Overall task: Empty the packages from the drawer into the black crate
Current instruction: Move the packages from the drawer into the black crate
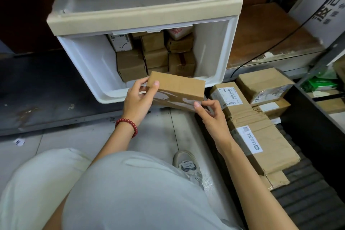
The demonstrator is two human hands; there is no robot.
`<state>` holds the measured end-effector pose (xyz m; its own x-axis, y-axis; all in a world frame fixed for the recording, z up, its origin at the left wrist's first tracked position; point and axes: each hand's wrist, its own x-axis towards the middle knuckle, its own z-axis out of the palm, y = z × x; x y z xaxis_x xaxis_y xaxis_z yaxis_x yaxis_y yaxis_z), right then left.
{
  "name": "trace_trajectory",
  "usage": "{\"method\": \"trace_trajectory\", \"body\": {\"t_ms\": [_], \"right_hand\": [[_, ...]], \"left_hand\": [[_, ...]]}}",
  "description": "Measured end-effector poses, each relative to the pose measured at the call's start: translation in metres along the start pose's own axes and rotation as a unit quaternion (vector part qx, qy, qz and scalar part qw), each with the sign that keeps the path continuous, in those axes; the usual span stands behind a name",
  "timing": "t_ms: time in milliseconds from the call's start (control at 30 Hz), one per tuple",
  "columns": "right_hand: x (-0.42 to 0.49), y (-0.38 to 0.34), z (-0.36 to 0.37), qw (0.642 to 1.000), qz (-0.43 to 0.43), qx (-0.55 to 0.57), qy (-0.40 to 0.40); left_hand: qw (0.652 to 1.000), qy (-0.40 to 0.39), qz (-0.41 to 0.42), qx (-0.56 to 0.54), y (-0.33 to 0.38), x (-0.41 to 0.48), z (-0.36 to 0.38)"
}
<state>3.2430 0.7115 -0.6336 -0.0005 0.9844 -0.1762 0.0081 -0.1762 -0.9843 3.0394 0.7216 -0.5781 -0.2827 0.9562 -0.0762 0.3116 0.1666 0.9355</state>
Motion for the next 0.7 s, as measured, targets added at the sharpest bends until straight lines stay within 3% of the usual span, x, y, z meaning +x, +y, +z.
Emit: {"method": "trace_trajectory", "body": {"t_ms": [167,433,700], "right_hand": [[-0.003,-0.007,0.002,0.999,0.014,0.048,-0.003],[0.007,-0.027,-0.043,0.994,-0.035,0.049,0.089],[0.004,-0.029,-0.093,0.987,-0.003,0.025,0.159]], "left_hand": [[0.995,-0.083,0.057,0.001,0.011,-0.003,0.015],[0.981,-0.171,0.088,0.03,0.029,0.003,0.043],[0.976,-0.192,0.101,-0.012,0.028,0.01,0.104]]}}
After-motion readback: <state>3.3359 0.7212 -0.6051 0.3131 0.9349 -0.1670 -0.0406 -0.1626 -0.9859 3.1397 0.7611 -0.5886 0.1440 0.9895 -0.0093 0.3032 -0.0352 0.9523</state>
